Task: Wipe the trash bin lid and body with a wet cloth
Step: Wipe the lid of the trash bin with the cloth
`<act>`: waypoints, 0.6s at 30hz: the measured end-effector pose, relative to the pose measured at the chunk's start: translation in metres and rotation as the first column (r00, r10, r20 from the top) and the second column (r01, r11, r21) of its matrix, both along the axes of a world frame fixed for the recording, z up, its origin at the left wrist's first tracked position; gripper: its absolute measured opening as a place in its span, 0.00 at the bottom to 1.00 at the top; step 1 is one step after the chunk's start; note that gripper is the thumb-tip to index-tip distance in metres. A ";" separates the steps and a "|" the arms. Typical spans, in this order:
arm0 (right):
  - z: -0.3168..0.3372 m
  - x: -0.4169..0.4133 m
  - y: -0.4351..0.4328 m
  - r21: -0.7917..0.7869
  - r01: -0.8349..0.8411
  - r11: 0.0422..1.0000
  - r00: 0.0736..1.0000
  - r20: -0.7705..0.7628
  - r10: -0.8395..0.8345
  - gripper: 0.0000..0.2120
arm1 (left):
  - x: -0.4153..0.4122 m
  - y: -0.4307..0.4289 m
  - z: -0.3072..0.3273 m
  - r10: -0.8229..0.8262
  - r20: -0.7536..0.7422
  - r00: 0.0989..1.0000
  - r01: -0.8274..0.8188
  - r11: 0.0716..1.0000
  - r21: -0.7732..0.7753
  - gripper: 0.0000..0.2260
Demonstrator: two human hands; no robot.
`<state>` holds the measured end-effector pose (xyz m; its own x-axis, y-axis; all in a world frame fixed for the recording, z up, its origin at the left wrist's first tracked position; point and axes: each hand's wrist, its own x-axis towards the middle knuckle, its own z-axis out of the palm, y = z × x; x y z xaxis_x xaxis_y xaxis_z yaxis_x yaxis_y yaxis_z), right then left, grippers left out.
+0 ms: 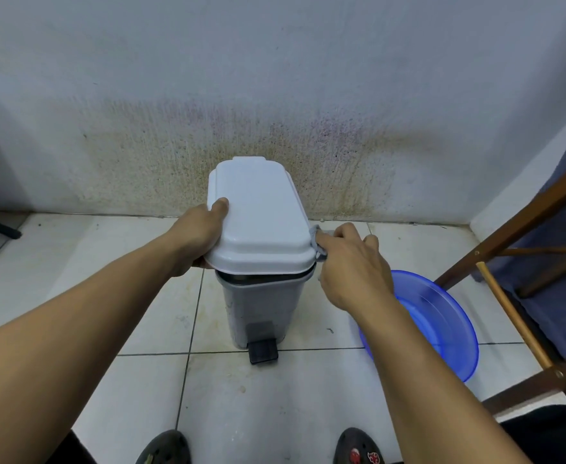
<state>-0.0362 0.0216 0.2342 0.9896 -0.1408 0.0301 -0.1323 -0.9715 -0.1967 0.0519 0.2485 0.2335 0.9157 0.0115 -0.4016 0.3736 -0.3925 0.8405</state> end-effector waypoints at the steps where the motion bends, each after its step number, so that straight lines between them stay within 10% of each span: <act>1: -0.002 0.003 -0.004 0.021 0.019 1.000 1.000 -0.007 -0.019 0.30 | 0.000 -0.001 0.000 -0.004 -0.001 1.000 0.004 1.000 -0.002 0.24; 18: -0.037 -0.025 0.023 0.209 0.156 0.965 0.987 0.003 -0.160 0.16 | -0.005 0.009 -0.004 -0.190 -0.099 0.977 0.211 0.934 0.288 0.28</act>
<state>-0.0615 0.0442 0.1971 0.9537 -0.3008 0.0027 -0.2753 -0.8763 -0.3953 0.0467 0.2573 0.2300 0.8818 -0.0420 -0.4697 0.3138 -0.6913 0.6509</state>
